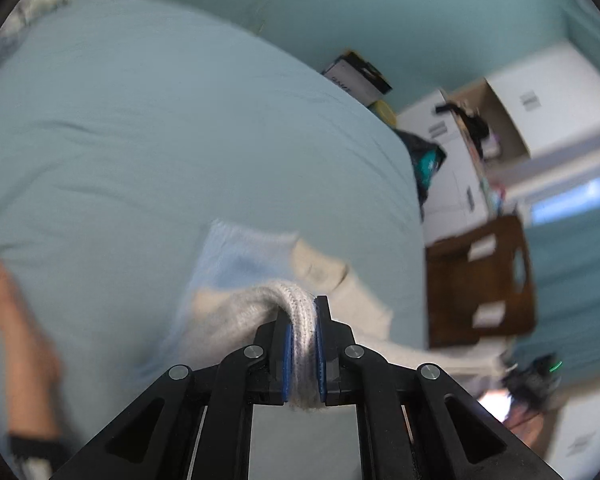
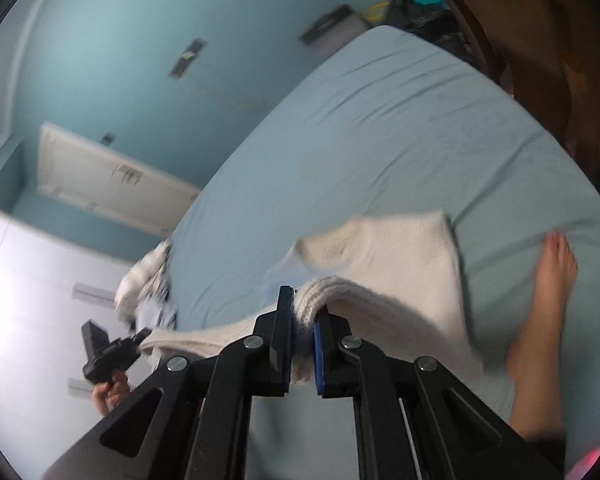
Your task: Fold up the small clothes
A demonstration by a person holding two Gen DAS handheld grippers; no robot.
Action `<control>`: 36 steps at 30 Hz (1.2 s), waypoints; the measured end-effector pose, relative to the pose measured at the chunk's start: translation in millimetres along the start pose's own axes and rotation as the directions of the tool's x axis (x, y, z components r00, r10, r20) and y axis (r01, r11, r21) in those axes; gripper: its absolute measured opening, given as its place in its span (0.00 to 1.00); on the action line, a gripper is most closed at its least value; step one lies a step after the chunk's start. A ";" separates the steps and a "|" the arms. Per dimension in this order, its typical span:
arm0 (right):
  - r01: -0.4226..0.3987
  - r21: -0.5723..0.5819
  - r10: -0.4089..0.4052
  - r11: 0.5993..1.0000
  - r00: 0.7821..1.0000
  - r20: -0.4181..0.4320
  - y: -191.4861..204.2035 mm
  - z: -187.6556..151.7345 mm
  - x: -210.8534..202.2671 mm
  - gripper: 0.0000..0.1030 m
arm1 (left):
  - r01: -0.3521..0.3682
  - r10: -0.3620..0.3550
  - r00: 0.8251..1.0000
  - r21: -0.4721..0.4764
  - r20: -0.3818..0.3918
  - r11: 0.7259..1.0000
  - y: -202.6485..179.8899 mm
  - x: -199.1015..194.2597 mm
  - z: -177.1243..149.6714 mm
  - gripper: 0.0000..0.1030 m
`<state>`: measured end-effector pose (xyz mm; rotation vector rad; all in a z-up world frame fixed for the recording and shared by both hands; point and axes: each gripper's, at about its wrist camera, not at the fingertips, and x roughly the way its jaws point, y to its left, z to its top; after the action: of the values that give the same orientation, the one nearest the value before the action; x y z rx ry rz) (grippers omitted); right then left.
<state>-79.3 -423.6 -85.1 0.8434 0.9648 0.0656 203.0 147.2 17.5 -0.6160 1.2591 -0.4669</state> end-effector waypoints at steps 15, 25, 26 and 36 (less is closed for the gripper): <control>0.388 -0.252 -0.441 0.886 0.873 -0.206 -127.3 92.2 274.3 0.71 | -0.276 0.383 0.913 0.480 -0.139 0.833 72.2 241.7 62.2 1.00; 0.325 -0.223 -0.361 0.919 0.921 -0.147 -152.4 73.7 324.3 0.12 | -0.213 0.301 0.927 0.345 -0.224 0.914 121.8 278.1 47.7 0.42; 0.356 -0.249 -0.393 0.901 0.912 -0.119 -141.7 70.0 319.6 0.09 | -0.218 0.304 0.929 0.350 -0.213 0.911 119.4 273.2 45.7 0.39; 0.390 -0.290 -0.318 0.874 0.910 0.267 -75.4 53.1 255.4 0.07 | -0.212 0.217 0.976 0.332 0.022 0.919 79.7 217.1 53.4 0.12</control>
<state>88.8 -404.6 -297.5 0.3358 0.8616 -0.1716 308.6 78.0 -183.5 -0.1843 1.2108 -0.4872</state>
